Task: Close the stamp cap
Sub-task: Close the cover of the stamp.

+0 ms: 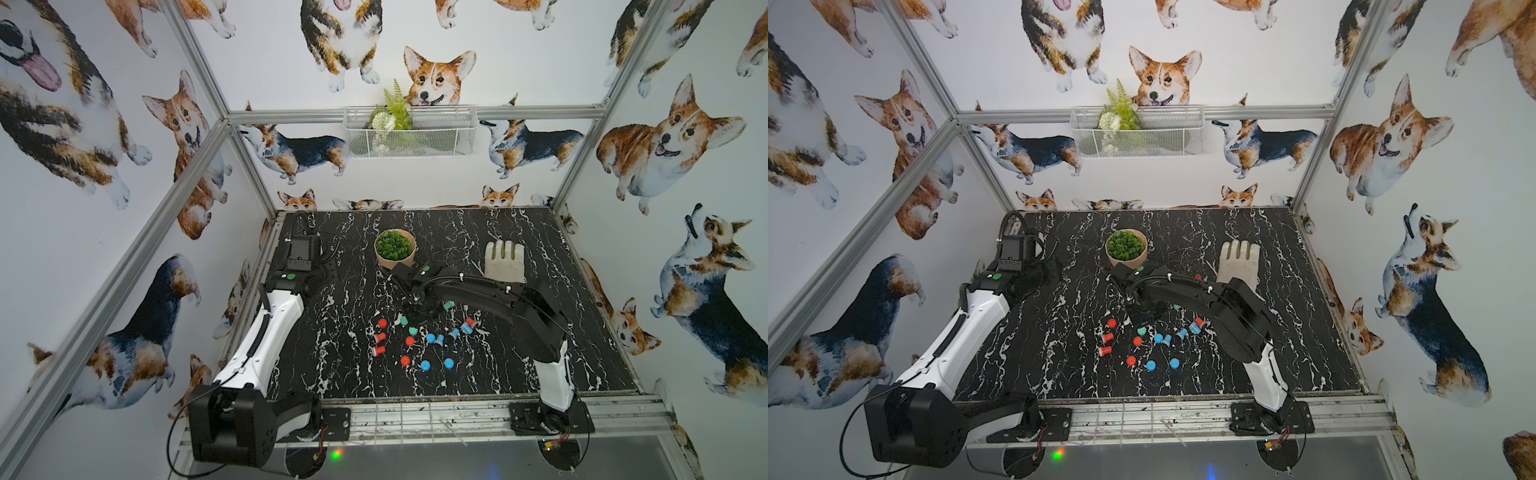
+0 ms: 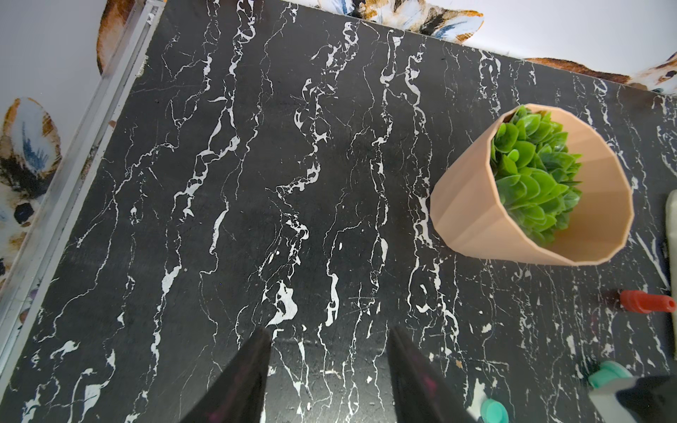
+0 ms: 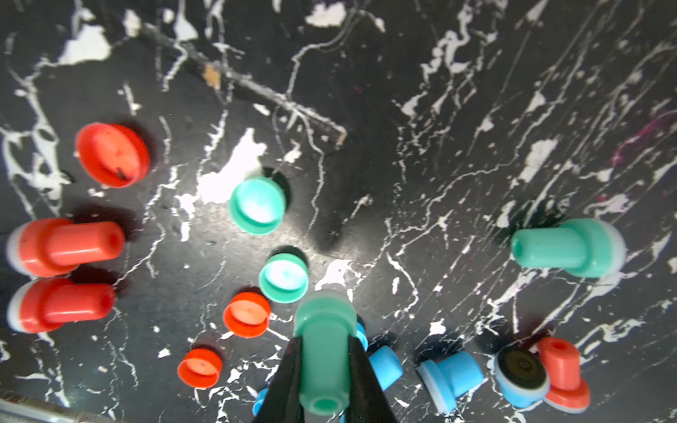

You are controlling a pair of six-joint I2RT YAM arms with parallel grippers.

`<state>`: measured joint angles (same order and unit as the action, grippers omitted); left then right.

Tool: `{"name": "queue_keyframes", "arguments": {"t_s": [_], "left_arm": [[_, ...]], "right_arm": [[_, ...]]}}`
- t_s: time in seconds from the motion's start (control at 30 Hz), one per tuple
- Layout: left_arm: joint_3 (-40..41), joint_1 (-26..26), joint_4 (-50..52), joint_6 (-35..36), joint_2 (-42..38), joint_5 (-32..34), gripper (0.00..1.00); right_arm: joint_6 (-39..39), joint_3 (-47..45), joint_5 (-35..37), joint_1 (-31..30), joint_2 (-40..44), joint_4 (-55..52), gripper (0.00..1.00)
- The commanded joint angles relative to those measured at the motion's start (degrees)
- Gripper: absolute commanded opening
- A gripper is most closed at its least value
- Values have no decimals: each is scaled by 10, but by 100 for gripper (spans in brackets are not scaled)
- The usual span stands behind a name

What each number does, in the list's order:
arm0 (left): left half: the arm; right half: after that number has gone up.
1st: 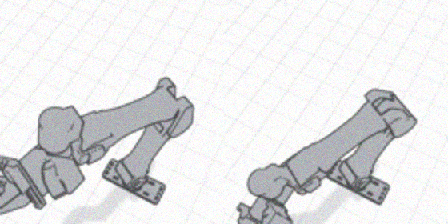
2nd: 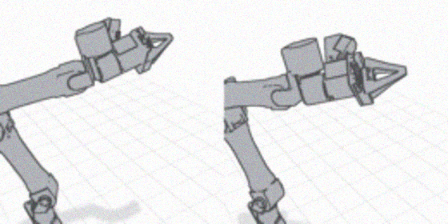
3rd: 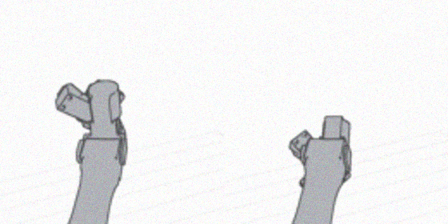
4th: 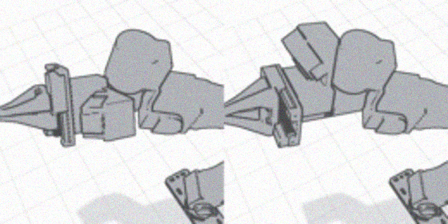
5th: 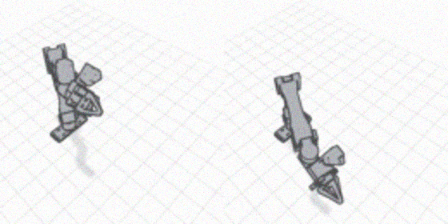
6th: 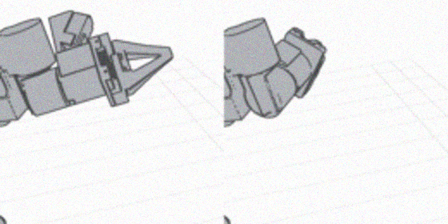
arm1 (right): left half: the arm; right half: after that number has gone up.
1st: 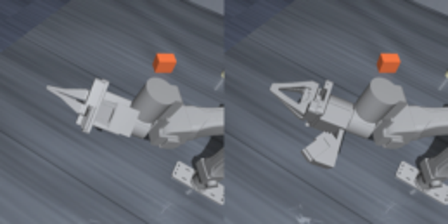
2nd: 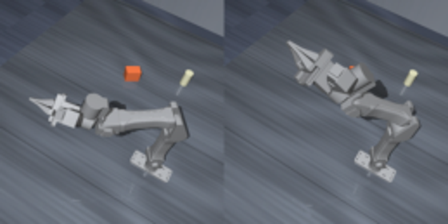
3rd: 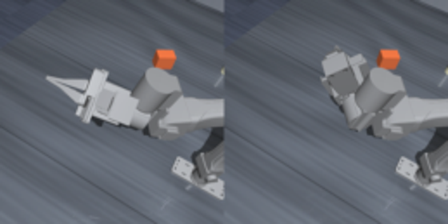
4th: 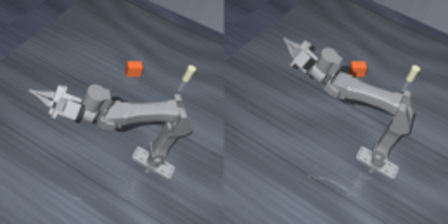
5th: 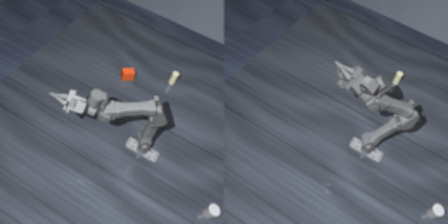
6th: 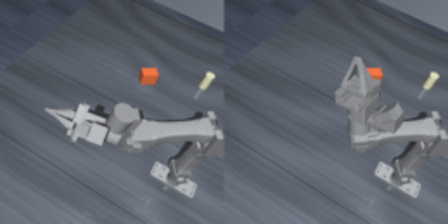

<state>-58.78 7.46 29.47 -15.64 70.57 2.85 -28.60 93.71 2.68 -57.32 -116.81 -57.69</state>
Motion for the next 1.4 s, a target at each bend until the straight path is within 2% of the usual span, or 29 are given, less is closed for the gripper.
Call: {"name": "queue_keyframes", "arguments": {"t_s": [0.0, 0.93, 1.37], "left_arm": [[-2, -1, -8, -1, -3, 0, 55], [-2, -1, -9, -1, -3, -1, 55], [-2, -1, -9, -1, -2, -1, 55]], "right_arm": [[-11, 14, -8, -11, -13, -18, 11], [-5, 33, -7, -17, -56, -6, 11], [-5, 21, 0, -17, -48, -14, 11]]}}
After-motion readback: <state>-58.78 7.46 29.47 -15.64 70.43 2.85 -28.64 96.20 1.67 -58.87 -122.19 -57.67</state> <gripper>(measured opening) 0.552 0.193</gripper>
